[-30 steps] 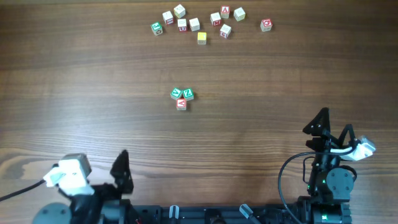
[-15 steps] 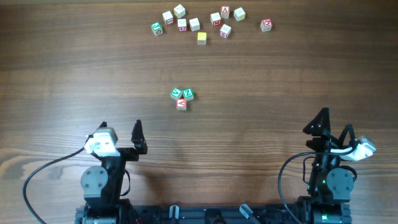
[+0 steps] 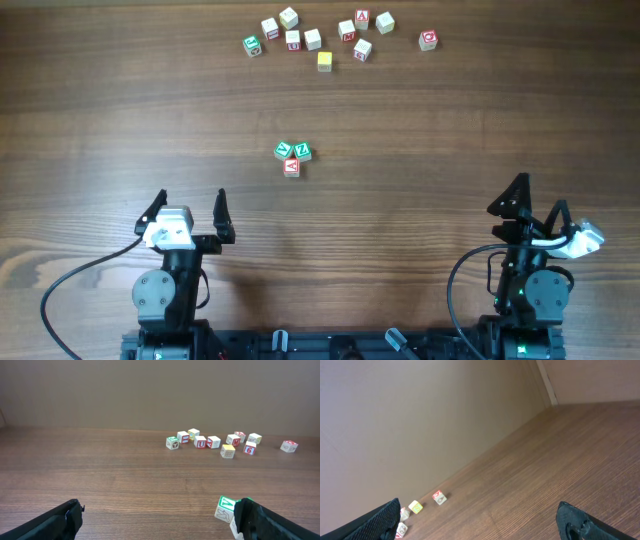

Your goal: Form a circle

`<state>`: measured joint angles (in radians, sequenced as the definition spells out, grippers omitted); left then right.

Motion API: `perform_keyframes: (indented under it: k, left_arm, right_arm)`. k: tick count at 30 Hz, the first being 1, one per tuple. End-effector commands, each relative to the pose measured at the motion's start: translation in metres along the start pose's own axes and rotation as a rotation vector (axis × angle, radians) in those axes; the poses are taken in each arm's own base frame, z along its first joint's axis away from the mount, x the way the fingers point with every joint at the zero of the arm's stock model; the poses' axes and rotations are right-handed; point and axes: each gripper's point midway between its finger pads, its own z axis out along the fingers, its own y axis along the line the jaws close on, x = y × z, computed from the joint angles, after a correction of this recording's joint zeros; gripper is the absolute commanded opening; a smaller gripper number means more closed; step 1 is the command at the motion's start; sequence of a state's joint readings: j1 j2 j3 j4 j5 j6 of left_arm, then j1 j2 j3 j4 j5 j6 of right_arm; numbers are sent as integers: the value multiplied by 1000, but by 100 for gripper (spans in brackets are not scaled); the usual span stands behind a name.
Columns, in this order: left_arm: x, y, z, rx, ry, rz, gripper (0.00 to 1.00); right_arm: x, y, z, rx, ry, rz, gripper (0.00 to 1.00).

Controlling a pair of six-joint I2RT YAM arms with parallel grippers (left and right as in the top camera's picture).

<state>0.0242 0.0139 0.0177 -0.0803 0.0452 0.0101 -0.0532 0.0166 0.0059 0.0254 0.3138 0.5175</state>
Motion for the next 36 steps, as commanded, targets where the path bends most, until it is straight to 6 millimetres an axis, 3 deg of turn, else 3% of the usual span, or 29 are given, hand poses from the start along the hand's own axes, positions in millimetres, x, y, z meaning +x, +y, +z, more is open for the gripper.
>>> perform_keyframes:
  k: [1, 23, 25, 28, 36]
  left_arm:
    - [2, 2, 0, -14, -4, 20, 100]
    - [2, 4, 0, -22, -3, 20, 100]
    - [2, 4, 0, -22, -3, 20, 100]
    - [2, 4, 0, -22, -3, 20, 100]
    - [2, 4, 0, -22, -3, 20, 100]
  right_arm:
    - [-2, 2, 0, -14, -6, -13, 100]
    - [-2, 2, -1, -13, -8, -34, 100]
    - [6, 14, -1, -89, 32, -122, 100]
    - [33, 49, -11, -336, 117, -447, 100]
    - [33, 50, -12, -354, 99, -564, 100]
